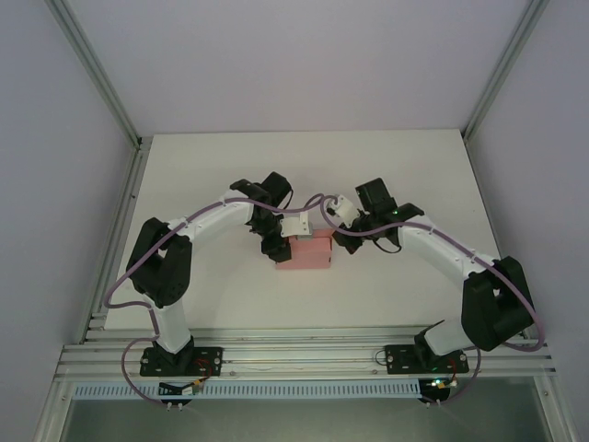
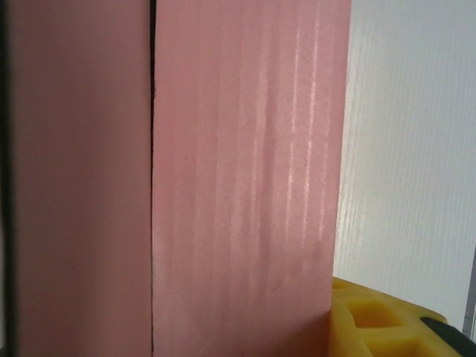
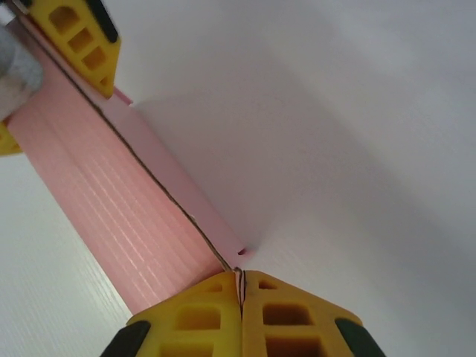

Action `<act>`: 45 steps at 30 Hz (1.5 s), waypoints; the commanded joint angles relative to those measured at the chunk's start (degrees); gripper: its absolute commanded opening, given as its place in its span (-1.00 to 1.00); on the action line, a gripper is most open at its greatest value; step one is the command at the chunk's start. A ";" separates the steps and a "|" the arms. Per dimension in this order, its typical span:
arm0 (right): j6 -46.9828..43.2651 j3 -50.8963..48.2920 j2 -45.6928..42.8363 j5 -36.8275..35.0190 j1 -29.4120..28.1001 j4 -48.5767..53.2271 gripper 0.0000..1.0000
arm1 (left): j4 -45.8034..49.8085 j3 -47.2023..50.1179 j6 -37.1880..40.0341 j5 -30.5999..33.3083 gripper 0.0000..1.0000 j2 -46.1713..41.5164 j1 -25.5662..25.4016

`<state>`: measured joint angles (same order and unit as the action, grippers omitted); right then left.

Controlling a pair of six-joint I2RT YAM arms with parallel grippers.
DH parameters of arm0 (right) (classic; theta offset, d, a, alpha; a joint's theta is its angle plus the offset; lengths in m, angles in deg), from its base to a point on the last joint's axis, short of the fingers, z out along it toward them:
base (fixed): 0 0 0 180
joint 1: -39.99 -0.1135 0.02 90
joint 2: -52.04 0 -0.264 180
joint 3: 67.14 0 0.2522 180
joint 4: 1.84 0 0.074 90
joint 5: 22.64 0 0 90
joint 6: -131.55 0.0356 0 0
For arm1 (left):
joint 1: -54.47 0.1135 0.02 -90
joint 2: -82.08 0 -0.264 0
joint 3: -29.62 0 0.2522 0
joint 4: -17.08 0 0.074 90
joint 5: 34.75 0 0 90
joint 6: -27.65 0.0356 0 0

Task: Assemble paper box

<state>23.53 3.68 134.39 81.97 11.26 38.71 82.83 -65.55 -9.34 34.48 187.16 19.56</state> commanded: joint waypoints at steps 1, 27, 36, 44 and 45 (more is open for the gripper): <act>10.18 1.63 -0.73 -1.58 -2.78 0.20 -1.00 | -2.34 -1.29 -4.05 1.50 -0.26 2.26 0.11; 52.26 -9.68 -5.10 -18.70 -14.97 -10.09 -1.00 | -10.59 2.25 -14.27 6.32 -0.24 2.88 -1.47; 51.96 -6.39 -4.09 -19.34 -16.78 -8.77 -1.00 | -12.13 3.43 -14.87 6.90 -0.24 2.06 -1.86; 46.23 -18.28 -4.65 -20.85 -18.19 -17.91 -1.00 | -12.43 4.28 -14.76 7.06 -0.22 1.98 -1.87; 45.79 -20.03 -4.60 -20.44 -18.63 -20.05 -1.00 | -12.53 4.32 -14.93 7.02 -0.22 1.82 -1.84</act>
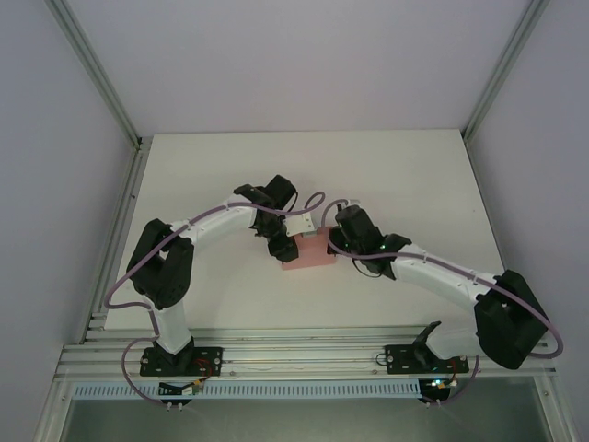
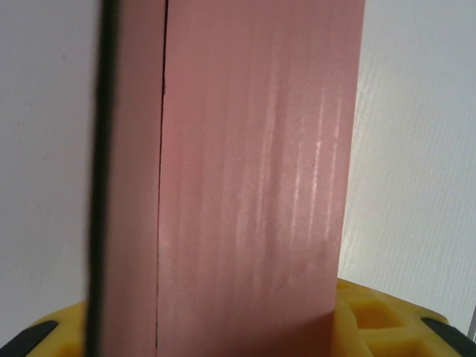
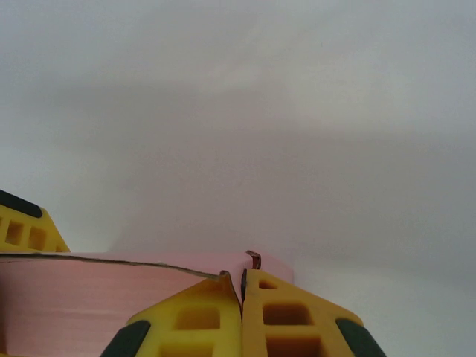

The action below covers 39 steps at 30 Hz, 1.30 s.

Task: Assemble paper box

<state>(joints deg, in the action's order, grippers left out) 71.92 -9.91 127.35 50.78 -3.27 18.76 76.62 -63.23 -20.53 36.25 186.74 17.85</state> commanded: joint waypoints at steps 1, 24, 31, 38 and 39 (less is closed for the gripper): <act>-2.88 -8.03 2.63 10.19 -4.65 -2.09 -1.00 | -6.39 2.14 -3.77 5.03 -0.21 2.05 -0.12; -2.05 -15.92 2.38 1.84 -6.44 -9.53 -1.00 | -7.55 0.09 -8.15 1.87 0.26 -1.48 -0.46; -0.96 -13.46 0.87 0.15 -6.46 -4.55 -1.00 | -7.57 -0.63 -12.03 6.28 0.63 -7.46 -1.03; -0.28 -11.95 -3.32 -1.18 -6.64 -0.94 -1.00 | -8.57 3.38 -19.56 12.45 0.99 -18.53 -1.02; -0.42 -11.79 -3.60 -1.44 -6.63 -0.70 -1.00 | -8.59 4.41 -21.20 14.18 0.99 -19.99 -1.00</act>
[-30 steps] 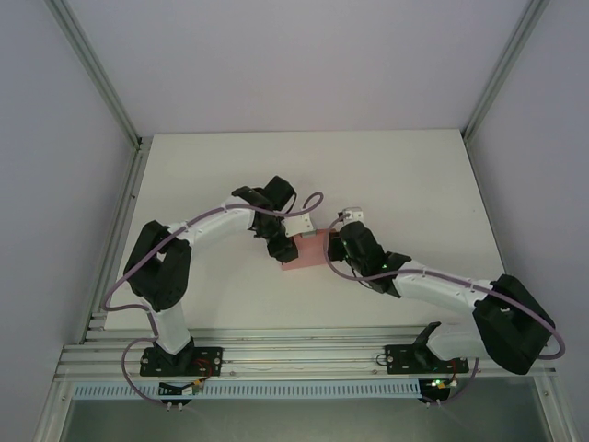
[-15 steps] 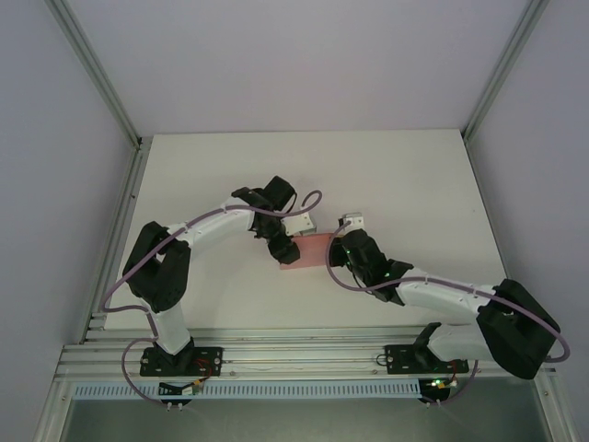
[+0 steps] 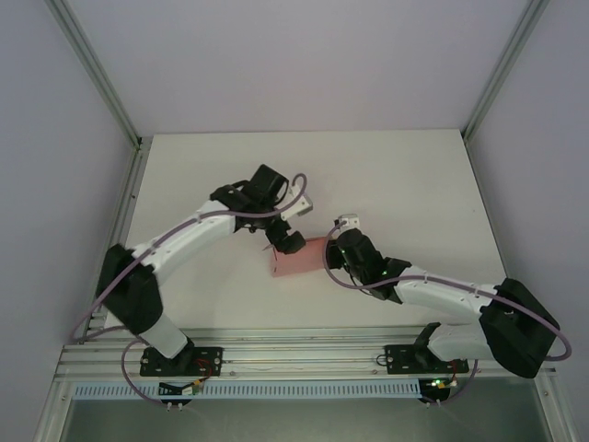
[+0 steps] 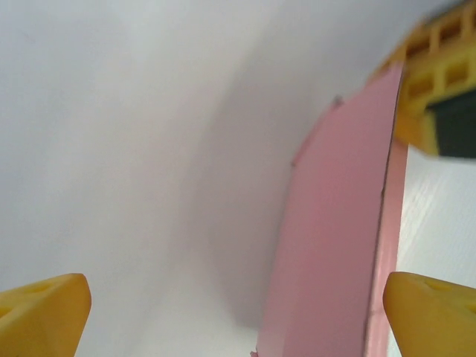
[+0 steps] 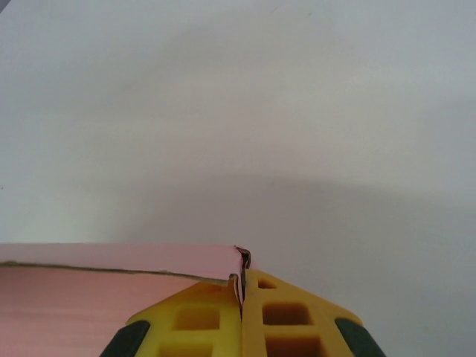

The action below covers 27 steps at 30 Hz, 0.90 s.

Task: Assemble paper box

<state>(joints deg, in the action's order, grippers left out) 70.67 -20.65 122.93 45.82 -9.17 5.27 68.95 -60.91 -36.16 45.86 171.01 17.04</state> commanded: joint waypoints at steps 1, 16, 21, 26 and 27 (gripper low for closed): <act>1.23 -0.62 0.57 2.56 -0.89 13.60 -1.00 | -0.67 3.41 -7.47 6.94 0.99 -5.84 -0.19; 6.87 14.44 5.64 -7.62 -4.50 31.28 -1.00 | 1.66 13.71 -23.79 11.43 0.25 -16.72 -3.29; 6.64 15.34 6.20 -7.49 -4.68 31.98 -1.00 | 1.76 14.53 -21.40 12.36 0.14 -14.03 -3.27; 6.21 15.82 6.97 -5.94 -4.88 32.03 -1.00 | -0.04 14.56 -20.39 12.59 -0.02 -11.38 -3.26; 6.25 15.96 7.26 -5.90 -4.88 32.23 -1.00 | -0.27 14.22 -20.37 12.35 -0.05 -10.84 -3.26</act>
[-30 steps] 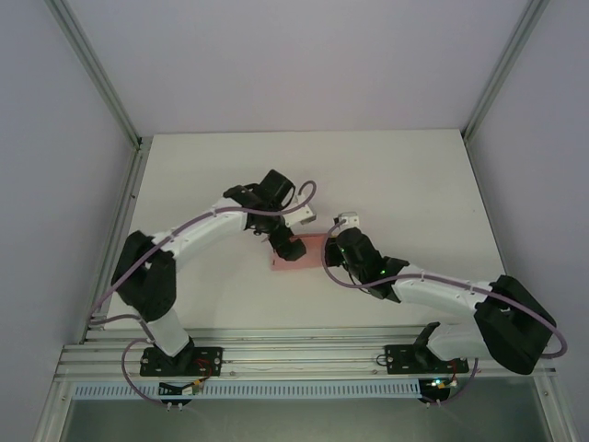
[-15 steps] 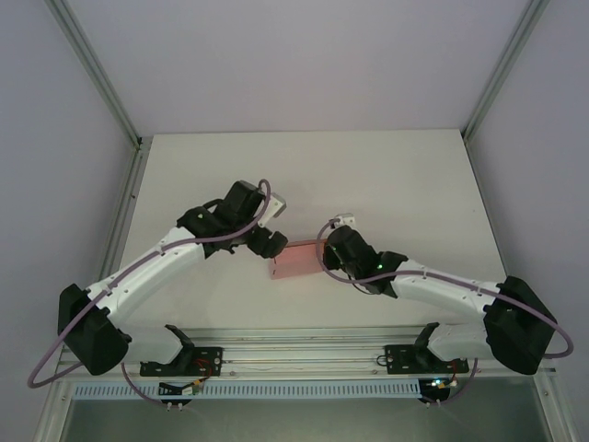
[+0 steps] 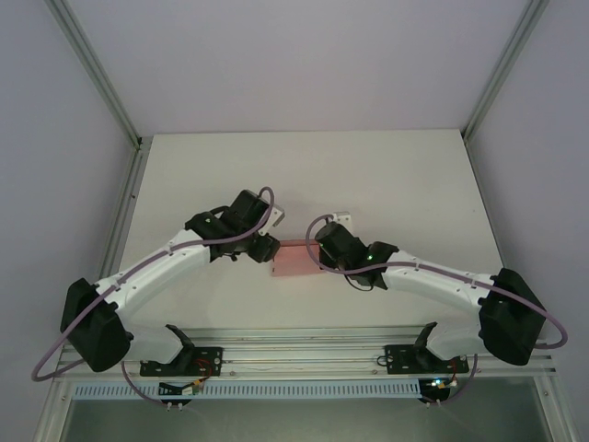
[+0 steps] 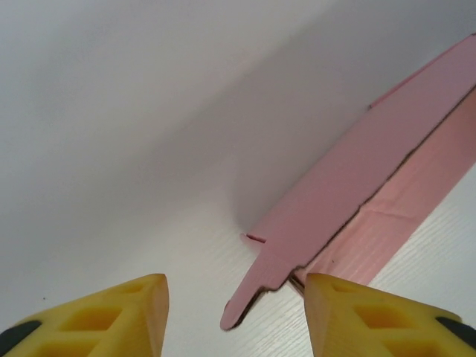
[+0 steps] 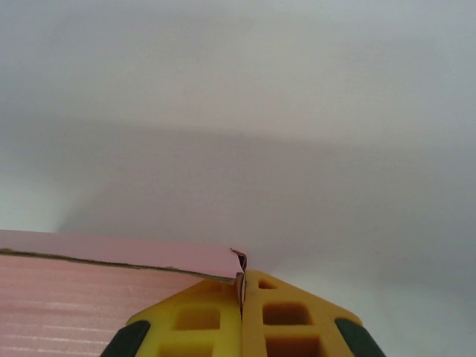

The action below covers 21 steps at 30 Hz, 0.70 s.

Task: Assemble paper box

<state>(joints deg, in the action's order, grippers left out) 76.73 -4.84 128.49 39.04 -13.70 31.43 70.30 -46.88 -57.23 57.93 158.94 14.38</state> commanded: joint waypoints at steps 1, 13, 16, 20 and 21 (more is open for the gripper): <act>0.19 0.49 1.94 0.78 -0.36 6.49 -1.00 | -1.82 -0.08 0.85 -0.16 -0.10 1.62 -0.61; 2.13 3.72 4.44 -2.81 -1.68 10.37 -1.00 | -0.43 -2.32 -5.76 -2.59 -1.00 4.94 -0.68; 3.87 5.37 6.22 -4.89 -2.62 12.06 -1.00 | -0.83 -3.02 -11.25 -1.74 -1.00 5.52 -0.69; 7.51 7.25 7.35 -8.73 -4.04 14.91 -1.00 | -0.95 -3.97 -19.51 -2.23 -1.00 5.71 -0.89; 8.12 7.36 7.27 -8.85 -4.28 15.03 -1.00 | -1.41 -3.73 -21.82 -0.87 -1.00 5.35 -0.87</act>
<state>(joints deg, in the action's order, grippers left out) 81.47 2.06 134.39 31.92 -16.87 39.39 69.76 -48.85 -70.50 56.92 164.75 14.38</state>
